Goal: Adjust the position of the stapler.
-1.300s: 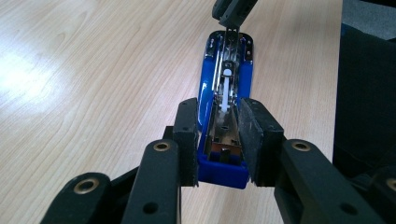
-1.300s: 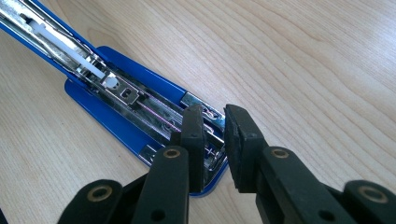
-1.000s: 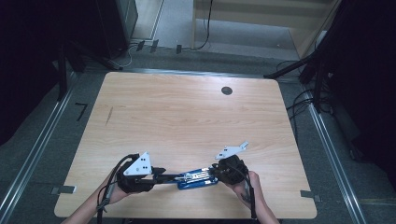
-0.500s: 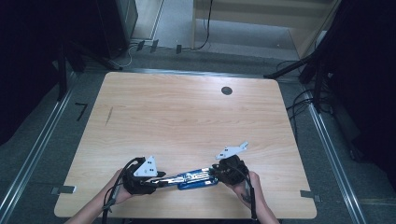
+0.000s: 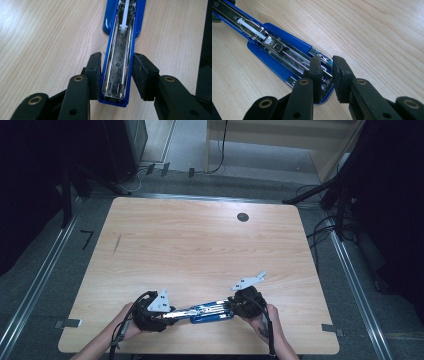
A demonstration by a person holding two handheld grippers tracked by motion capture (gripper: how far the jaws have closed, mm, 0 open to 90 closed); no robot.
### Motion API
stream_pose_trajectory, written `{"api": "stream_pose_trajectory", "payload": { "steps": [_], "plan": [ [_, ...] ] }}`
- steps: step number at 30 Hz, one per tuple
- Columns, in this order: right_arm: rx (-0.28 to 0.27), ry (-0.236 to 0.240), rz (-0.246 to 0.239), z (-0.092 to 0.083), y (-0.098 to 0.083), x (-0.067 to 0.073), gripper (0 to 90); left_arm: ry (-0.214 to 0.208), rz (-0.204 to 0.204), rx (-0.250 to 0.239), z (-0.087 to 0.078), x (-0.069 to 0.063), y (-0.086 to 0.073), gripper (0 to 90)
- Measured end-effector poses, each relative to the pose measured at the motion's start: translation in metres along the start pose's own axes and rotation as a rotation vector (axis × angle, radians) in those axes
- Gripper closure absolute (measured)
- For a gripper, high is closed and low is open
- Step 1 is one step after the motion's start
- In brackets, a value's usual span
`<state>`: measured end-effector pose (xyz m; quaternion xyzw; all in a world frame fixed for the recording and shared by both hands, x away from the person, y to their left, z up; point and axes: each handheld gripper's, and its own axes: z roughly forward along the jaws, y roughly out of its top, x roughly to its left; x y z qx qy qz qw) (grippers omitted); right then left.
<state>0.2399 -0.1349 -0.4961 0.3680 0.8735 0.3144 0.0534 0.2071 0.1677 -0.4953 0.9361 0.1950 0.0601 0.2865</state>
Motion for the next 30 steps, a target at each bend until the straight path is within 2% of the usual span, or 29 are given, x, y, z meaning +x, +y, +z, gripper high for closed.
{"api": "stream_pose_trajectory", "payload": {
  "steps": [5,9,20,25,30],
  "plan": [
    [0.012,0.015,0.002,-0.001,-0.001,0.000,79.9,0.001,-0.011,0.009,0.002,0.002,0.001,59.9],
    [0.028,0.029,0.020,-0.003,-0.002,0.000,80.1,0.001,-0.002,0.005,0.002,0.003,0.002,58.9],
    [0.061,0.038,0.033,-0.007,-0.004,0.004,80.3,-0.011,0.026,0.005,0.002,0.009,0.006,56.4],
    [0.066,0.040,0.043,-0.008,-0.006,0.005,80.4,-0.027,0.046,-0.002,0.003,0.012,0.005,56.5],
    [0.044,0.032,0.022,-0.010,-0.006,0.007,77.7,-0.040,0.054,-0.005,0.004,0.014,0.004,56.8]
  ]
}}
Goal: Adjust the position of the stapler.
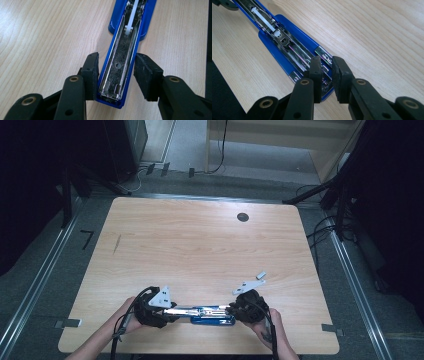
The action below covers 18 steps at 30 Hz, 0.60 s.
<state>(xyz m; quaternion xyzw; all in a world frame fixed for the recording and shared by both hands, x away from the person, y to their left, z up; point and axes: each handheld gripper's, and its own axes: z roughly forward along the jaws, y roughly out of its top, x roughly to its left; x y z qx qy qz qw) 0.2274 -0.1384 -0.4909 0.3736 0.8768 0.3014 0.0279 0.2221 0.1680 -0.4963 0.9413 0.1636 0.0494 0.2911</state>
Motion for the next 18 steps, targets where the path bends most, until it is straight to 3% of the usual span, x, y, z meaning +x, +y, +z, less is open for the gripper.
{"api": "stream_pose_trajectory", "payload": {
  "steps": [7,10,13,14,15,16,17,18],
  "plan": [
    [-0.004,-0.003,-0.028,0.002,0.001,0.001,68.4,-0.006,0.009,-0.005,-0.001,0.000,0.000,57.4],
    [-0.036,-0.015,-0.020,-0.002,0.002,0.000,61.6,-0.009,0.015,-0.007,-0.002,0.001,-0.001,57.5],
    [-0.062,-0.011,-0.014,-0.007,0.003,-0.004,49.1,-0.007,0.013,-0.011,-0.002,0.001,-0.001,57.4],
    [-0.067,-0.021,-0.001,-0.009,0.002,-0.006,39.4,-0.005,0.016,-0.015,-0.002,0.001,-0.001,57.3],
    [-0.067,-0.021,-0.001,-0.009,0.002,-0.006,39.4,-0.005,0.016,-0.015,-0.002,0.001,-0.001,57.2],
    [-0.078,-0.017,0.016,-0.012,0.001,-0.009,31.0,-0.004,0.013,-0.017,-0.002,0.001,-0.001,57.1],
    [-0.078,-0.017,0.016,-0.012,0.001,-0.009,31.0,-0.004,0.013,-0.017,-0.002,0.001,-0.001,57.1],
    [-0.072,-0.018,0.023,-0.013,0.001,-0.012,24.1,-0.004,0.012,-0.020,-0.003,0.001,-0.001,57.0]
  ]
}}
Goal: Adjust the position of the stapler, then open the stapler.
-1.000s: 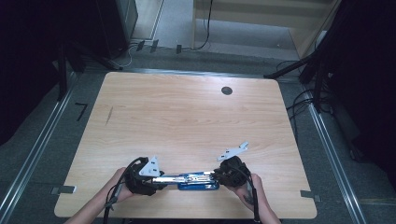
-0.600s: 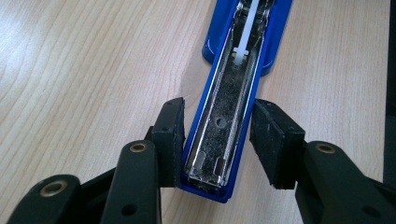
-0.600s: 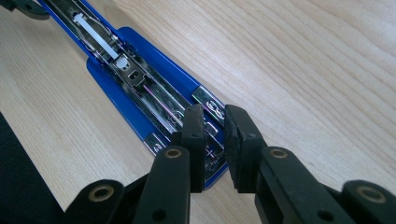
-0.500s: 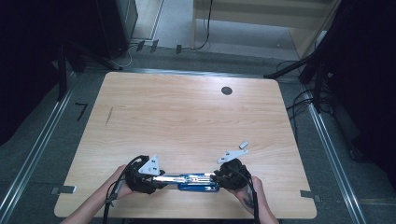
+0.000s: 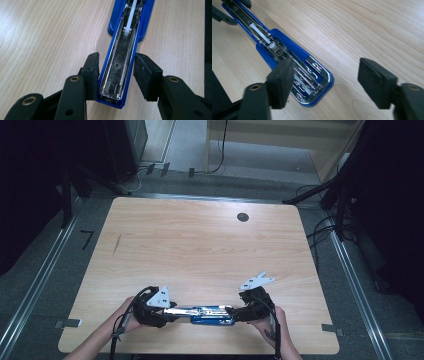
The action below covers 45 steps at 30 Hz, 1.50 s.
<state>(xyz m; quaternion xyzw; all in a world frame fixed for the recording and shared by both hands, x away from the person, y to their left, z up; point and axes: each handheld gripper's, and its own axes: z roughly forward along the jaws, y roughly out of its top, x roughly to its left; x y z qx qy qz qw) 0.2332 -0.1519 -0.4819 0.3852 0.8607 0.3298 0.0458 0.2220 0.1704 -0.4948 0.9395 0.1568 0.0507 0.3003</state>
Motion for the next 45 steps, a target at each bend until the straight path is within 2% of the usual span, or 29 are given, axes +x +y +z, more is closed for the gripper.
{"api": "stream_pose_trajectory", "payload": {
  "steps": [1,2,7,8,9,10,13,14,18,19,20,22,23,26,27,32,35,37,41,45],
  "plan": [
    [0.000,0.000,0.000,0.000,0.000,0.000,24.1,0.000,0.000,0.000,0.000,0.000,0.000,56.9],
    [-0.001,-0.016,-0.001,-0.001,0.000,-0.002,16.7,0.000,-0.001,0.000,0.000,0.000,0.000,56.9],
    [0.007,-0.036,0.009,-0.004,-0.001,-0.008,8.6,-0.002,-0.003,-0.003,0.000,0.000,0.000,56.9],
    [0.013,-0.027,0.011,-0.004,-0.002,-0.011,4.2,-0.002,-0.005,-0.004,0.000,0.001,0.000,56.8],
    [0.013,-0.027,0.011,-0.004,-0.002,-0.011,4.2,-0.002,-0.005,-0.004,0.000,0.001,0.000,56.7],
    [0.041,-0.021,0.008,-0.003,-0.006,-0.016,1.8,-0.003,-0.005,-0.004,0.000,0.001,0.000,56.7],
    [0.051,-0.019,0.002,-0.002,-0.010,-0.021,1.8,-0.002,-0.005,-0.003,0.000,0.000,0.000,56.7],
    [0.035,-0.011,0.007,-0.002,-0.014,-0.026,2.4,-0.002,-0.005,-0.002,0.000,0.000,0.000,56.7],
    [0.048,-0.014,0.011,-0.004,-0.014,-0.031,3.2,0.002,-0.003,0.003,0.000,0.000,0.000,56.5],
    [0.070,-0.035,-0.005,-0.006,-0.012,-0.032,4.3,0.004,-0.004,0.002,0.000,0.000,0.001,56.4],
    [0.075,-0.042,-0.002,-0.007,-0.011,-0.033,4.1,0.004,-0.005,0.001,0.000,0.000,0.001,56.4],
    [0.086,-0.048,0.031,-0.010,-0.010,-0.037,0.6,-0.002,-0.008,-0.006,0.000,0.000,0.001,56.5],
    [0.086,-0.048,0.031,-0.010,-0.010,-0.037,0.6,-0.002,-0.008,-0.006,0.000,0.000,0.001,56.5],
    [0.085,-0.024,0.082,-0.014,-0.010,-0.047,0.0,-0.001,-0.006,-0.007,0.001,0.000,0.001,56.5],
    [0.085,-0.024,0.082,-0.014,-0.010,-0.047,0.0,-0.001,-0.006,-0.007,0.001,0.000,0.001,56.6],
    [0.057,-0.054,0.121,-0.023,-0.014,-0.063,0.7,-0.002,-0.009,-0.007,0.001,0.000,0.001,56.5],
    [0.055,-0.061,0.140,-0.024,-0.015,-0.068,0.6,-0.003,-0.005,-0.008,0.001,0.000,0.001,56.6],
    [0.053,-0.085,0.148,-0.025,-0.018,-0.075,0.6,-0.003,-0.006,-0.011,0.001,0.000,0.002,57.0],
    [0.051,-0.103,0.164,-0.026,-0.020,-0.081,0.6,0.000,-0.003,-0.015,0.002,-0.001,0.006,57.6],
    [0.033,-0.123,0.191,-0.027,-0.020,-0.089,5.0,-0.005,0.002,-0.011,0.004,-0.001,0.007,58.4]
  ]
}}
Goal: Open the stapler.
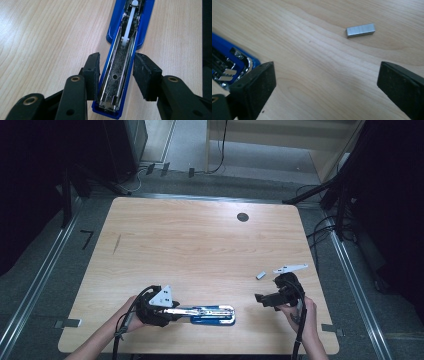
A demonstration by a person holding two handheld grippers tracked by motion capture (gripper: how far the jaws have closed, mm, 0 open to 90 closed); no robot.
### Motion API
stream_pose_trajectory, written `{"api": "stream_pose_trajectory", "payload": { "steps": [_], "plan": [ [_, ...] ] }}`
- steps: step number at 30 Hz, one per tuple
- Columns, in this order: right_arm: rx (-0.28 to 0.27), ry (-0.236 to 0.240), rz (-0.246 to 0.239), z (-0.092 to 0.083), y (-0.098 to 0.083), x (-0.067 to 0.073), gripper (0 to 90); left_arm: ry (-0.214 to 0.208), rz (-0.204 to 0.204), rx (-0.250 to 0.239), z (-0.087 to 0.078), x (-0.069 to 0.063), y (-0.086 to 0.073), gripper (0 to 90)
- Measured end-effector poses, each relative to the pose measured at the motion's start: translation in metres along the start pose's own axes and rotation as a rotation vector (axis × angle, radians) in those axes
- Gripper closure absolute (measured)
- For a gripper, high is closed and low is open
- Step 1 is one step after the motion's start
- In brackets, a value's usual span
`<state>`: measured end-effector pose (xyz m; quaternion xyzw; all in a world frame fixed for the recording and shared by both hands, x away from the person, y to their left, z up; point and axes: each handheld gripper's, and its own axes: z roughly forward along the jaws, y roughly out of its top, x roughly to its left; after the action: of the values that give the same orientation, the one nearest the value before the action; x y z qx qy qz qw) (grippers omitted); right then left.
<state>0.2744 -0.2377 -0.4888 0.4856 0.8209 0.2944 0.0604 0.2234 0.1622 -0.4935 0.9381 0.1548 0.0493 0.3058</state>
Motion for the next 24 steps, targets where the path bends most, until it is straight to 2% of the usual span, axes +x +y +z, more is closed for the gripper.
{"api": "stream_pose_trajectory", "payload": {
  "steps": [1,3,5,8,11,13,14,18,20,21,24],
  "plan": [
    [-0.009,-0.018,0.011,0.002,0.001,-0.004,6.5,0.000,0.002,0.002,0.001,0.000,0.000,58.4],
    [-0.013,-0.024,0.018,0.002,0.003,-0.006,8.1,0.001,0.002,0.002,0.000,0.000,0.000,58.4],
    [-0.033,-0.044,0.048,0.006,0.006,-0.011,13.8,0.004,-0.001,0.002,0.000,0.000,0.000,58.4],
    [-0.030,-0.051,0.063,0.011,0.009,-0.015,14.3,0.003,-0.005,0.001,0.000,0.000,-0.001,58.4],
    [-0.041,-0.088,0.097,0.020,0.016,-0.020,19.9,0.001,-0.006,0.001,-0.001,0.000,-0.001,58.4],
    [-0.044,-0.093,0.101,0.022,0.017,-0.021,21.6,0.001,-0.007,0.000,-0.001,0.000,-0.001,58.4],
    [-0.047,-0.119,0.100,0.027,0.022,-0.021,25.4,0.000,-0.007,0.000,-0.001,0.000,-0.001,58.4],
    [-0.057,-0.142,0.110,0.032,0.028,-0.022,30.9,-0.003,-0.006,0.000,0.000,0.001,-0.001,58.4],
    [-0.057,-0.173,0.106,0.036,0.034,-0.021,34.6,-0.003,-0.004,0.001,-0.001,0.001,-0.001,58.3],
    [-0.058,-0.194,0.103,0.038,0.037,-0.021,39.2,-0.004,-0.004,0.002,-0.001,0.001,-0.001,58.4],
    [-0.055,-0.205,0.105,0.041,0.042,-0.021,41.3,-0.007,-0.006,-0.001,0.000,0.001,-0.001,58.3]
  ]
}}
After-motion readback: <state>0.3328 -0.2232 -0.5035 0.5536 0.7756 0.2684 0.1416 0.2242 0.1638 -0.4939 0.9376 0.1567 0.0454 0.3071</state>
